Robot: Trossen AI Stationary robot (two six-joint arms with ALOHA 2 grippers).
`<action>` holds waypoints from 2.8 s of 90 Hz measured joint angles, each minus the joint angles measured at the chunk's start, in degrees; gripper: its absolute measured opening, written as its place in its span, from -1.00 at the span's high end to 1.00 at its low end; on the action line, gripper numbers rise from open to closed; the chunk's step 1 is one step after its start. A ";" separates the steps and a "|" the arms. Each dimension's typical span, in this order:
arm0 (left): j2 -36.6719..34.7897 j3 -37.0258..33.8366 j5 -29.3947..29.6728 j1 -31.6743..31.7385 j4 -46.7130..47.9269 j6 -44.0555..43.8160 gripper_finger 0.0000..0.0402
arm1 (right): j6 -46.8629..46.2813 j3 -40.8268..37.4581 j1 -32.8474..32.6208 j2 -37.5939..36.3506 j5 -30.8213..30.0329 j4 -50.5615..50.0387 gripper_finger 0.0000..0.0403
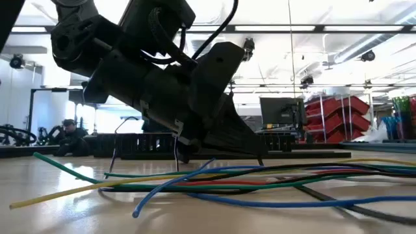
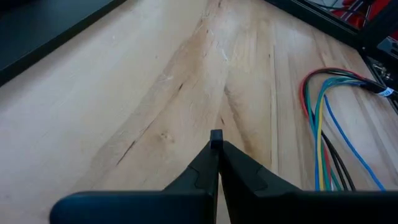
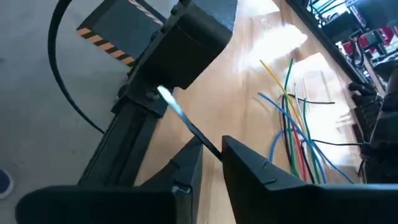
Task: Ziptie cables
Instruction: Wrap the cable wires with the black zip tie
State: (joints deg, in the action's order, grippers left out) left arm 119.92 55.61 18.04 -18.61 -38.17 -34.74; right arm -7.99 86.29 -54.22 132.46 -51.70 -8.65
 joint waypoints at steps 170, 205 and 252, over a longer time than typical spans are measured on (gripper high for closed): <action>-0.59 10.82 11.48 -13.12 6.01 46.73 1.00 | -56.70 -41.43 13.49 -17.25 33.02 63.41 1.00; -0.70 11.45 15.08 -15.26 6.12 48.83 1.00 | -56.64 -41.48 13.59 -17.25 32.16 63.73 1.00; -0.76 11.41 15.14 -15.52 6.16 48.77 1.00 | -55.43 -41.54 13.57 -17.23 29.30 64.53 1.00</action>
State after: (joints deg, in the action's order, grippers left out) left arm 119.15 67.02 33.19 -34.14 -32.01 14.03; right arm -63.42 44.75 -40.64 115.23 -22.40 55.88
